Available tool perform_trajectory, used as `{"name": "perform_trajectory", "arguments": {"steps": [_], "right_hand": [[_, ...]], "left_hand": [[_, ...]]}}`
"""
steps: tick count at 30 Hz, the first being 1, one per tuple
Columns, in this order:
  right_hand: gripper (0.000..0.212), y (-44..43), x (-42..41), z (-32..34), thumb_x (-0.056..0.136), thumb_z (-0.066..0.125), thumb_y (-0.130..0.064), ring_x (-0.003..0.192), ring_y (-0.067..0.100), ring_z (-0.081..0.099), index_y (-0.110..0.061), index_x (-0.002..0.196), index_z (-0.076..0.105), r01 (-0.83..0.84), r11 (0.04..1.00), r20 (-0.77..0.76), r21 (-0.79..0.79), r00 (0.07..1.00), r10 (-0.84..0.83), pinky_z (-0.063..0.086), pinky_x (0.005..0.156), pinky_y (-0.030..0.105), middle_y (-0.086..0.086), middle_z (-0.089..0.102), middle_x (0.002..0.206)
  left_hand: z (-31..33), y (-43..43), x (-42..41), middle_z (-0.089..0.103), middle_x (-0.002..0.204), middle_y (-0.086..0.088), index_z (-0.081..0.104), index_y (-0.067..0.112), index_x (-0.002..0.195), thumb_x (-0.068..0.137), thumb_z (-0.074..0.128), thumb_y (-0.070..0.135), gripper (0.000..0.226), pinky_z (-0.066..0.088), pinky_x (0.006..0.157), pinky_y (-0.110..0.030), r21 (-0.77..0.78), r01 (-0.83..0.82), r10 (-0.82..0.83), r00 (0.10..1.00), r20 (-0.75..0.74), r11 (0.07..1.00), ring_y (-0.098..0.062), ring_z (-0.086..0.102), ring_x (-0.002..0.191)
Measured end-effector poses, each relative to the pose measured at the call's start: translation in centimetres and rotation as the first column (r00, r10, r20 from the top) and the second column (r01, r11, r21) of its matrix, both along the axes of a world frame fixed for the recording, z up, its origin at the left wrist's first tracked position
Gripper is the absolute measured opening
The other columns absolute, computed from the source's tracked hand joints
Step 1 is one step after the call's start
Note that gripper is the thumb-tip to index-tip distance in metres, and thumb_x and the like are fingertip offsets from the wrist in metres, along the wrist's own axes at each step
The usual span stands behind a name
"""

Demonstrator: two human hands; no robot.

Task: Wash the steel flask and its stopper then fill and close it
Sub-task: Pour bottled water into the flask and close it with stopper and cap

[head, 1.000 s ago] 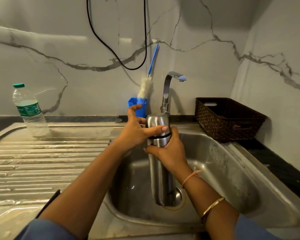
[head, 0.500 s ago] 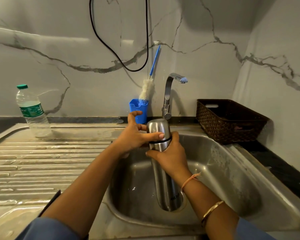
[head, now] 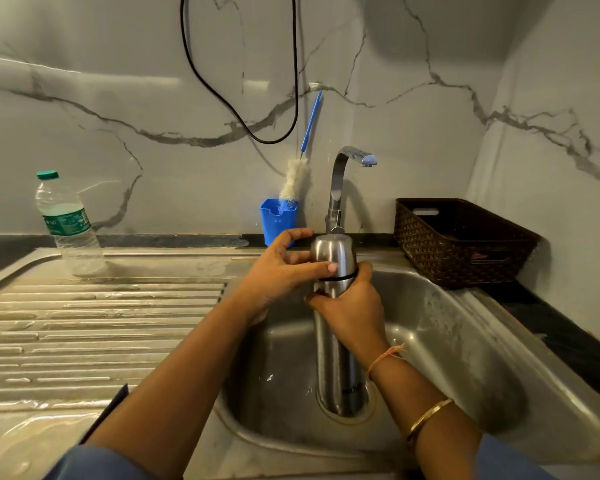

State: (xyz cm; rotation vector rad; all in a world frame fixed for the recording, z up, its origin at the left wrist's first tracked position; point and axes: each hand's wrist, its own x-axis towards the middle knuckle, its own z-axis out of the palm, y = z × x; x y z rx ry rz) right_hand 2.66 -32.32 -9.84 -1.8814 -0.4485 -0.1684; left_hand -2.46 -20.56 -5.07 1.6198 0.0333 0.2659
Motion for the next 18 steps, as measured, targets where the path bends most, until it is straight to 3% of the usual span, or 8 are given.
{"name": "perform_trajectory", "arguments": {"steps": [2,4,5,8,10,12,15,18], "right_hand": [[0.064,0.4,0.0,-0.1,0.069,0.076,-0.035,0.078,0.015,0.057,-0.014,0.117,0.039,-0.012,0.999,-0.007,-0.048,1.0,0.011,0.046,0.067,0.026,-0.005,0.059,0.093],[0.061,0.8,-0.1,-0.5,0.075,0.066,-0.045,0.082,0.014,0.055,-0.012,0.121,0.042,-0.098,0.994,0.073,-0.047,0.992,0.101,0.048,0.071,0.029,-0.004,0.054,0.093],[0.054,1.0,-0.3,-0.4,0.083,0.061,-0.04,0.082,0.015,0.054,-0.01,0.125,0.044,-0.097,0.995,0.084,-0.035,0.992,0.099,0.047,0.069,0.024,-0.003,0.051,0.09],[0.037,0.9,-1.0,0.5,0.084,0.067,-0.023,0.087,0.019,0.063,-0.014,0.117,0.052,-0.184,0.974,-0.098,0.131,0.975,0.198,0.049,0.066,0.017,-0.001,0.062,0.087],[0.059,0.6,-0.8,0.3,0.065,0.08,-0.016,0.09,0.015,0.065,-0.017,0.115,0.049,-0.252,0.96,-0.054,0.122,0.964,0.26,0.054,0.078,0.026,-0.002,0.065,0.097],[0.071,0.2,-0.5,0.3,0.054,0.08,-0.011,0.093,0.013,0.065,-0.016,0.117,0.047,-0.365,0.905,-0.032,0.218,0.924,0.38,0.055,0.079,0.025,0.0,0.065,0.105],[0.074,0.0,-0.3,0.5,0.056,0.08,-0.003,0.098,0.017,0.064,-0.012,0.121,0.047,-0.457,0.856,-0.039,0.243,0.877,0.479,0.055,0.079,0.027,0.006,0.063,0.111],[0.07,0.2,-0.3,0.5,0.061,0.08,-0.002,0.101,0.019,0.063,-0.015,0.122,0.046,-0.477,0.84,-0.049,0.259,0.862,0.505,0.054,0.083,0.03,0.006,0.062,0.114]], "left_hand": [[0.2,-1.3,0.0,0.063,0.114,-0.002,0.035,0.029,0.134,0.066,0.081,0.02,0.083,0.055,0.084,-0.032,0.096,-0.001,0.002,1.0,-0.011,0.995,-0.02,0.064,0.099],[0.0,-2.9,0.1,0.046,0.118,0.007,0.029,0.031,0.133,0.062,0.084,0.03,0.09,0.051,0.092,-0.035,0.262,-0.142,0.142,0.99,0.02,0.955,-0.017,0.054,0.107],[-0.2,-3.5,0.2,0.043,0.117,0.008,0.029,0.031,0.13,0.058,0.085,0.036,0.091,0.048,0.095,-0.036,0.289,-0.247,0.238,0.969,0.069,0.925,-0.017,0.05,0.109],[-1.0,-3.9,0.2,0.05,0.106,0.014,0.038,0.031,0.118,0.056,0.086,0.034,0.078,0.049,0.091,-0.031,0.136,-0.411,0.383,0.903,0.193,0.901,-0.014,0.055,0.104],[-0.9,-3.0,0.3,0.057,0.104,0.007,0.047,0.03,0.11,0.061,0.086,0.017,0.064,0.053,0.089,-0.037,0.005,-0.348,0.34,0.919,0.199,0.938,-0.019,0.061,0.099],[-0.6,-2.0,0.2,0.061,0.104,-0.002,0.053,0.027,0.107,0.064,0.082,0.003,0.058,0.055,0.086,-0.043,-0.035,-0.194,0.197,0.96,0.198,0.98,-0.023,0.064,0.095],[-0.5,-1.0,0.1,0.063,0.093,-0.003,0.056,0.024,0.105,0.062,0.081,-0.004,0.057,0.057,0.075,-0.035,-0.078,-0.038,0.055,0.972,0.23,0.996,-0.018,0.065,0.081],[-0.8,-0.9,0.2,0.062,0.099,-0.003,0.057,0.027,0.102,0.057,0.083,0.005,0.056,0.057,0.075,-0.036,-0.077,-0.1,0.117,0.957,0.266,0.992,-0.019,0.065,0.085]]}}
